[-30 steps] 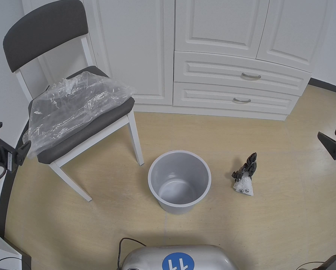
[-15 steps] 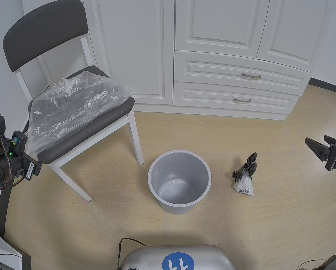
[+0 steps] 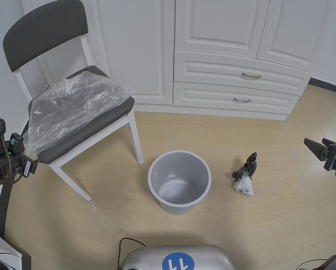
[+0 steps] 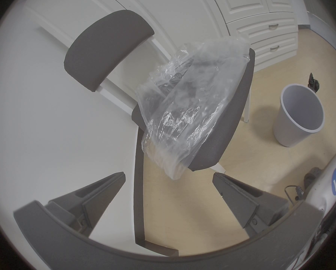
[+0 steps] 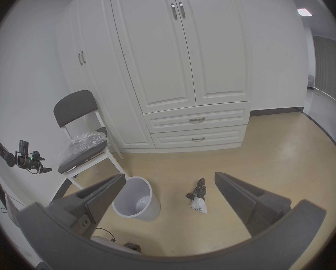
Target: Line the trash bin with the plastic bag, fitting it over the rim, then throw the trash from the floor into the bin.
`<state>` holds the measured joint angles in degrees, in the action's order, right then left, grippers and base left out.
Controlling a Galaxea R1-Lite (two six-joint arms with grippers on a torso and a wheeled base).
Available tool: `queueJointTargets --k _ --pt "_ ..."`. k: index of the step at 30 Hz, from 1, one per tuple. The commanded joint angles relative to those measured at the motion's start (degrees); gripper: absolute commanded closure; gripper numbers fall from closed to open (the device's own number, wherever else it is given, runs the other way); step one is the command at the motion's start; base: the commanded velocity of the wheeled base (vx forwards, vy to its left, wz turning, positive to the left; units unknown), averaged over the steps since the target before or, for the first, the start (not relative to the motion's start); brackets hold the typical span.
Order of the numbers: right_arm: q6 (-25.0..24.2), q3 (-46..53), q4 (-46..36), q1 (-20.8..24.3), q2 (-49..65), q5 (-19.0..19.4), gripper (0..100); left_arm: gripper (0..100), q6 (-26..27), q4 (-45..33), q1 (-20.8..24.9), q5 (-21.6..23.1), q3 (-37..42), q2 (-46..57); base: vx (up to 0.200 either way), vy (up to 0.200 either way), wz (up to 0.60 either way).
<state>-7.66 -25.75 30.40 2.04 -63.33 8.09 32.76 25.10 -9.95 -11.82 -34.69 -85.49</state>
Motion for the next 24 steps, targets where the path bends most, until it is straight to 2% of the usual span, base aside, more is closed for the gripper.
queueJointTargets --k 1,15,24 --pt "-0.61 -0.18 0.01 -0.1 -0.3 0.08 0 0 0.11 0.3 -2.88 1.28 -0.55 -1.96 0.0 0.0 0.0" --pt "-0.69 -0.36 0.09 -0.28 -1.62 0.08 0 0 0.29 8.83 -3.68 1.1 -5.47 -12.68 0.0 0.0 0.0" --pt "-0.78 -0.53 0.8 -0.72 -1.62 0.08 0 0 -0.41 11.11 -4.38 1.19 -8.02 -13.47 0.0 0.0 0.0"
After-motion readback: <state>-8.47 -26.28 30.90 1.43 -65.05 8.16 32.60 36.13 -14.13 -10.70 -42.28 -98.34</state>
